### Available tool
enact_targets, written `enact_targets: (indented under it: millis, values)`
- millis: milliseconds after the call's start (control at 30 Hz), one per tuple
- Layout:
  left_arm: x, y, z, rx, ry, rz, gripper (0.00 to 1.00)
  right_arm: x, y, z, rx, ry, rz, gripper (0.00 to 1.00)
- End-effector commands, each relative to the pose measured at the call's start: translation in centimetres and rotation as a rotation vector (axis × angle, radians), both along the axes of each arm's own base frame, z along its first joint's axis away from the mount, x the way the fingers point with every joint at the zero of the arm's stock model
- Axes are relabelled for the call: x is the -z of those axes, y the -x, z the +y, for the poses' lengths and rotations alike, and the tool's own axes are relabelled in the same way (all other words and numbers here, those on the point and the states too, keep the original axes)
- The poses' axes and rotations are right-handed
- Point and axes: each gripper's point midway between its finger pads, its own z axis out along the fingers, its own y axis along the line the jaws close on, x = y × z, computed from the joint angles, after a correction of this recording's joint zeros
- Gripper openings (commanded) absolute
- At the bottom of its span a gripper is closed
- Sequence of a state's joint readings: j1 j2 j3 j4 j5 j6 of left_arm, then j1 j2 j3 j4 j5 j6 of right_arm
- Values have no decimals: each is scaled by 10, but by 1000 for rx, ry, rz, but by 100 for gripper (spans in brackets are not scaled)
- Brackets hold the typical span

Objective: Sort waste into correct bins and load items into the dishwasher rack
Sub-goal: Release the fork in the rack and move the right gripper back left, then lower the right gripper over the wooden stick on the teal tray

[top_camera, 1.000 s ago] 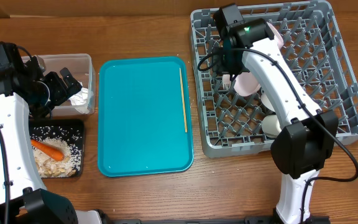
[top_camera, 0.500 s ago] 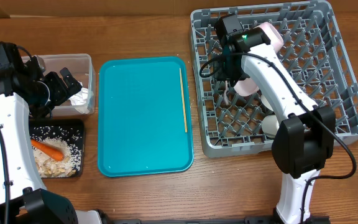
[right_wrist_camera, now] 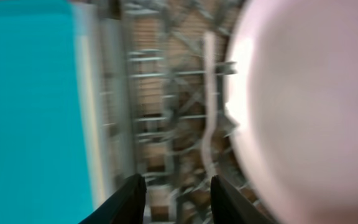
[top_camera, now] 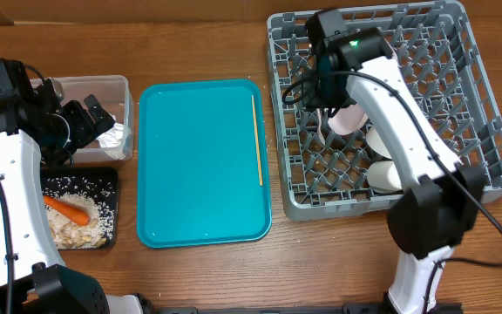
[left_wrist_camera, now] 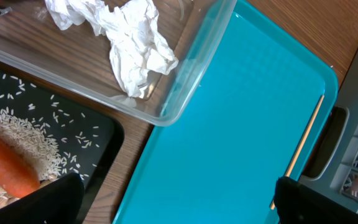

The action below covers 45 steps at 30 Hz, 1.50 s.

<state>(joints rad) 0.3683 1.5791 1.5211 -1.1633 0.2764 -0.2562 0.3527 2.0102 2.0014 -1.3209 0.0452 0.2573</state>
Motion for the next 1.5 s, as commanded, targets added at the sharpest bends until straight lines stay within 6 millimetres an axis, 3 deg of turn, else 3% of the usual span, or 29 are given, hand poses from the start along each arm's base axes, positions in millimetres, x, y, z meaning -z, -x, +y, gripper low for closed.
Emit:
enact_targets:
  millis: [0,100,333,600,633,700,800,833,867,1033,1067,1100,1200,1333,1467]
  values:
    - [-13,-1,-1,-2,-8,-37,100,-53,18,39,-95,-178,-70,37]
    - [-13,-1,-1,-2,-8,-37,100,-55,32,66,-161,-230,-49,36]
    - [-13,-1,-1,-2,-8,-37,100,-37,52,116,-251,-211,-37,34]
    - [-13,-1,-1,-2,-8,-37,100,-6,64,147,-221,-174,-26,34]
    - [-13,-1,-1,-2,-8,-37,100,-1,66,151,-230,-173,-23,40]
    - [-13,-1,-1,-2,-8,-37,100,11,69,158,-245,-170,-17,66]
    - [-13,-1,-1,-2,-8,-37,100,30,70,162,-253,-161,-3,93]
    - [-13,-1,-1,-2,-8,-37,100,38,70,162,-252,-156,5,100]
    - [-13,-1,-1,-2,-8,-37,100,43,70,162,-252,-153,11,100]
    - [-13,-1,-1,-2,-8,-37,100,63,67,166,-254,-154,20,100]
    - [-13,-1,-1,-2,-8,-37,100,65,66,167,-254,-157,15,92]
    - [-13,-1,-1,-2,-8,-37,100,66,64,168,-254,-160,10,78]
    - [-13,-1,-1,-2,-8,-37,100,69,59,164,-240,-132,-13,52]
    - [-13,-1,-1,-2,-8,-37,100,80,53,150,-206,-57,-40,43]
    - [-13,-1,-1,-2,-8,-37,100,97,51,150,-180,-53,-34,41]
